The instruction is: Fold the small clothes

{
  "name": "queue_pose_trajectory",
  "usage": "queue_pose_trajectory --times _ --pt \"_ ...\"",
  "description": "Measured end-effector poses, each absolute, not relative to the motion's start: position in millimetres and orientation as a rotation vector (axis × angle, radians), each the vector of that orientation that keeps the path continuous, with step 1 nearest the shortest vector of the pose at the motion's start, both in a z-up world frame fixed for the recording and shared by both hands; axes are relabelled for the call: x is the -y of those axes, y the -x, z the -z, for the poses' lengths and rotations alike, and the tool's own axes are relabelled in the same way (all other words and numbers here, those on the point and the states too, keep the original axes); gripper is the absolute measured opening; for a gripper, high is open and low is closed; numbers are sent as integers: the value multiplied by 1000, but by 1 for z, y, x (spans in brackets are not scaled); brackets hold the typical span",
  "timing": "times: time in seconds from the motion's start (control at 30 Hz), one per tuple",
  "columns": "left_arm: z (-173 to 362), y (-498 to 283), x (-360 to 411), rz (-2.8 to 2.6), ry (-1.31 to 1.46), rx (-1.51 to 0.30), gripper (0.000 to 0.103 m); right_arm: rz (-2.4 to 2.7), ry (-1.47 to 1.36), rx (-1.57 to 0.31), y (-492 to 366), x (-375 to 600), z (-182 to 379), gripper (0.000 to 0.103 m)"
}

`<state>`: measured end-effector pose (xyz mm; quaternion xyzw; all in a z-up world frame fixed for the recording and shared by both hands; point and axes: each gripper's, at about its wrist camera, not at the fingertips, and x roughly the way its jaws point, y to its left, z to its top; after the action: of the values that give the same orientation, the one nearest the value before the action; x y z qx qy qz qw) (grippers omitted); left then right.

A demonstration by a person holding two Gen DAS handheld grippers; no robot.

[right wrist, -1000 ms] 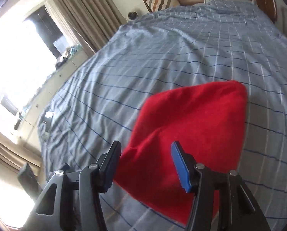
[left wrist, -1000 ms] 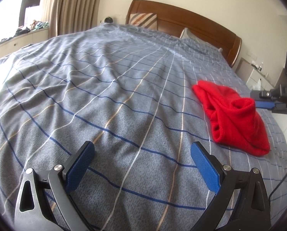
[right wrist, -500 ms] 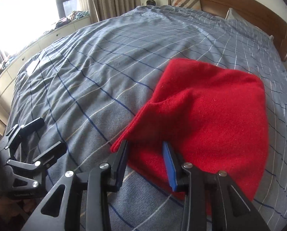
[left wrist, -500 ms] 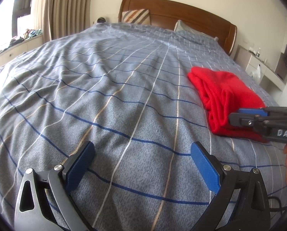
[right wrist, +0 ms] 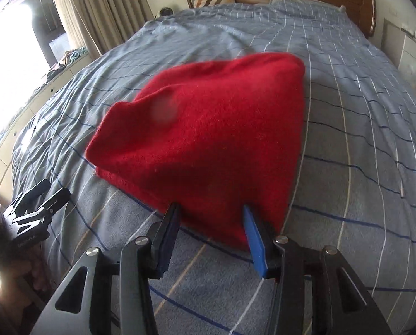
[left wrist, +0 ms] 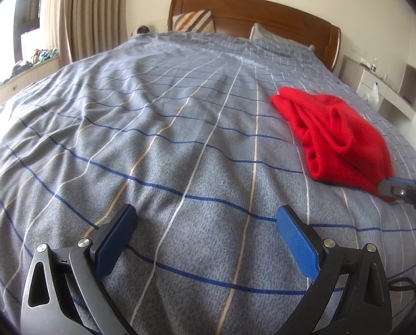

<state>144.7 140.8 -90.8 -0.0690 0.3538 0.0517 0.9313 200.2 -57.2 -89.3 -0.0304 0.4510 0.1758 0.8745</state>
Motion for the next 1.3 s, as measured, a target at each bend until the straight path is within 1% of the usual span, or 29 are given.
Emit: queue_pose_trajectory --times 0.07,0.13,0.17,0.2,0.33,0.4,0.7,0.97,1.17,1.23,1.27,1.3 --pt "90 -142 -139 -107 128 -716 101 -336 71 -929 -191 57 82 47" --pt "89 -140 -135 -108 112 -708 101 -276 113 -916 -180 57 75 53" --pt "88 -139 -133 -104 105 -707 101 -243 144 -904 -173 57 70 62" --pt "87 -138 -131 -96 102 -705 101 -217 173 -887 -166 57 65 67" --pt "84 -131 -120 -40 107 -705 101 -138 267 -835 -145 62 49 70" --pt "84 -129 -115 -18 104 -714 101 -97 298 -829 -139 68 44 73" --pt "72 -115 -100 30 129 -726 101 -2 359 -777 -123 87 22 75" --pt "48 -125 -84 80 111 -722 101 23 371 -756 -122 97 20 75" --pt "23 -168 -72 144 155 -760 101 18 365 -760 -138 101 22 75" --pt "21 -193 -70 182 207 -819 101 -38 296 -774 -149 106 25 76" --pt "22 -207 -69 203 252 -861 101 -74 239 -788 -156 110 27 79" --pt "26 -217 -69 223 303 -896 101 -119 163 -805 -165 116 29 79"
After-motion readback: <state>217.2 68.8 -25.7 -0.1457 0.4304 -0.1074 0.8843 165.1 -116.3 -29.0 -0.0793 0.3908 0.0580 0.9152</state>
